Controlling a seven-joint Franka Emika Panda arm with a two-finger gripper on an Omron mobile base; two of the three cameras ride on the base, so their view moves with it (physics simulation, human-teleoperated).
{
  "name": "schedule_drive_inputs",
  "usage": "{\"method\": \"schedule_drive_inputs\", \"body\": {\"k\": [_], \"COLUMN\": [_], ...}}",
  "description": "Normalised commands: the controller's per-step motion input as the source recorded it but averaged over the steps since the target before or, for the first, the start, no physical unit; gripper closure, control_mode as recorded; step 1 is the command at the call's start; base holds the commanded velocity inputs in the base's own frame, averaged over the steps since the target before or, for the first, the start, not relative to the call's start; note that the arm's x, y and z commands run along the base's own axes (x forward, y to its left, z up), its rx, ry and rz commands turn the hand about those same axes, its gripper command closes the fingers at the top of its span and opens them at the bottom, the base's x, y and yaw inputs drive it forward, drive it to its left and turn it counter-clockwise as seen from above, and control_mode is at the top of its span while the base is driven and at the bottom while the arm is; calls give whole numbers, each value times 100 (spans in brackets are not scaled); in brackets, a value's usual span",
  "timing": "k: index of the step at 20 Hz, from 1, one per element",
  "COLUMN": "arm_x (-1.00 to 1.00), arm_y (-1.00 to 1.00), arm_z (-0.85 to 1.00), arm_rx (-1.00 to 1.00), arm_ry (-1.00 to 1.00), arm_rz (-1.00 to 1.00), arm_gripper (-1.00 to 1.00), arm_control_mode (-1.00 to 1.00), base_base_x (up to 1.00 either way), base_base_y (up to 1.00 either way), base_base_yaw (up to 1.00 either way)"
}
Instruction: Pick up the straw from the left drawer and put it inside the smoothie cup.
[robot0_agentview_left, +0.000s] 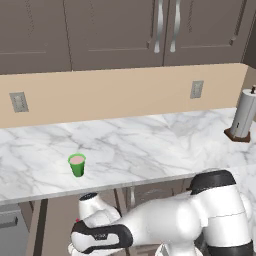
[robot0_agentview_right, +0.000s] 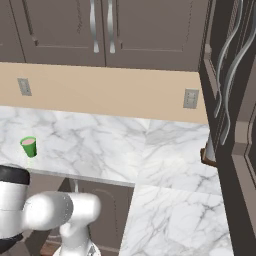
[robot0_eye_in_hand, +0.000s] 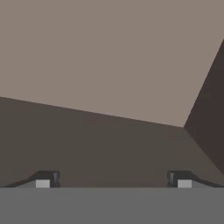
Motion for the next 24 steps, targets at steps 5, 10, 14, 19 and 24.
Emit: {"method": "schedule_drive_inputs", "body": {"k": [5, 10, 14, 19, 24], "arm_x": [-100, -96, 3, 42, 51], "arm_y": [0, 0, -3, -8, -9], "arm_z": [26, 45, 64, 10, 1], "arm_rx": [0, -1, -1, 0, 0], "arm_ry": [-16, -21, -5, 0, -2], "arm_rz": [0, 0, 0, 0, 0], "arm_gripper": [-100, -100, -100, -100, -100], "arm_control_mode": [-100, -100, -100, -100, -100], "base_base_x": [0, 0, 0, 0, 0], "base_base_y": [0, 0, 0, 0, 0], "base_base_yaw": [0, 0, 0, 0, 0]}}
